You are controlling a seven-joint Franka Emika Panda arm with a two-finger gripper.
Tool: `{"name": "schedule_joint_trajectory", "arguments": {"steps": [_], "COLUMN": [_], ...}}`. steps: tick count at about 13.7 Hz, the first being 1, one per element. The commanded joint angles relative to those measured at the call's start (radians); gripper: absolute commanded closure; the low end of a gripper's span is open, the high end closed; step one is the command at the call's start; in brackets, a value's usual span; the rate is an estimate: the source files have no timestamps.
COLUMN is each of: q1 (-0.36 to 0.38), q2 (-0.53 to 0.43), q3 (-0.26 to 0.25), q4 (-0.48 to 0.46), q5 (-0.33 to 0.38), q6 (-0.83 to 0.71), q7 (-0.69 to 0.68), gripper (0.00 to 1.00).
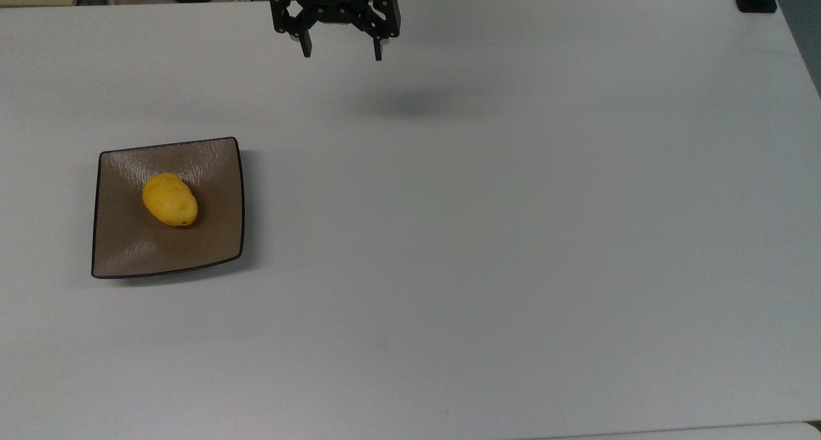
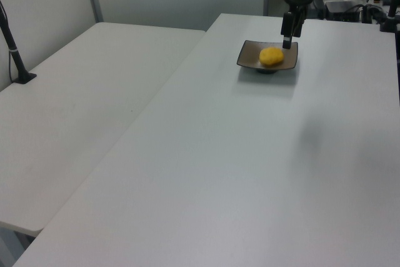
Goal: Put potatoes on a ceramic plate
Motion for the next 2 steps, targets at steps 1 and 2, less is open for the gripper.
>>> {"name": "schedule_joint_trajectory", "arguments": {"steps": [1, 2], "q1": [0.018, 0.020], "q2": [-0.035, -0.035], "q3": [-0.022, -0.022], "q4": [-0.027, -0.028], "q5": [0.019, 0.020], "q6": [-0.039, -0.038], "q7": [-0.032, -0.032], "gripper": [0.00, 0.00]}}
